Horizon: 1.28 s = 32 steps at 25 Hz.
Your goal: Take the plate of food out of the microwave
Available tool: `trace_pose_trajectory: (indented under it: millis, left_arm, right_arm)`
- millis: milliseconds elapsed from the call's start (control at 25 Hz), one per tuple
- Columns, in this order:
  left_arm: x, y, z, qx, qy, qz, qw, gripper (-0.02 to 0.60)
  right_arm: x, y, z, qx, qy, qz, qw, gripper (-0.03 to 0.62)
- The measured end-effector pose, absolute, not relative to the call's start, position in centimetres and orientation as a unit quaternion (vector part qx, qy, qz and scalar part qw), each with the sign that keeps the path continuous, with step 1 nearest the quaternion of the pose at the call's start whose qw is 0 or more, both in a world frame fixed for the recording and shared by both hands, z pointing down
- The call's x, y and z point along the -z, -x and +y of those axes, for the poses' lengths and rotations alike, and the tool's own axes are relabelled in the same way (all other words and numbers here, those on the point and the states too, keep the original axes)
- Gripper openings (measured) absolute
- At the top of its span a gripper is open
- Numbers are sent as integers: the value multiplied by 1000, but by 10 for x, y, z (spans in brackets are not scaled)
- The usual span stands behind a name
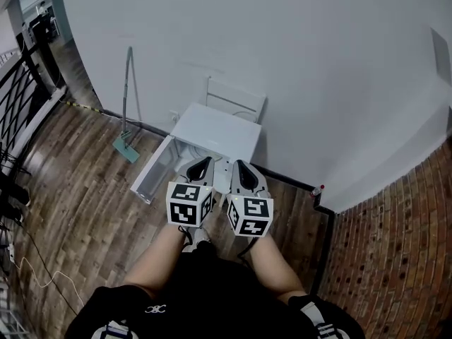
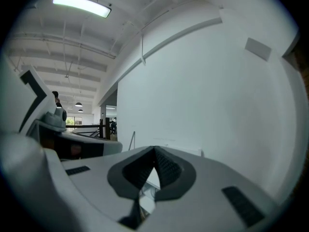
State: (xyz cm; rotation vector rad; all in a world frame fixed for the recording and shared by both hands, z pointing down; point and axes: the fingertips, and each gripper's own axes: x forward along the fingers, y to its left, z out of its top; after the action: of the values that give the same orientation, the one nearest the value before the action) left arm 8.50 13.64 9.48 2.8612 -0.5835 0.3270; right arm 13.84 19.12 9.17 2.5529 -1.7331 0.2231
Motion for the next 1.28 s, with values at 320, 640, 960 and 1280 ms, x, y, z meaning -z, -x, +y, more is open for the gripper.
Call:
trace_pose_trajectory:
  millis: [320, 640, 960, 1280]
  left_arm:
    - [-104, -129, 62, -111, -963, -201, 142, 0]
    - [-108, -161, -6, -103, -960, -215, 146, 0]
    - [-135, -164, -46, -113, -944, -253, 178, 0]
    - [-171, -131, -76, -99, -898, -345, 256, 0]
  right_arm:
    - [-89, -178, 119, -73, -816, -573, 34, 9]
    - [-93, -212, 52, -74, -811, -579, 46, 9]
    - [-118, -221, 8, -104, -784, -608, 69, 10]
    - [-136, -200, -44, -103, -709, -690, 109, 10]
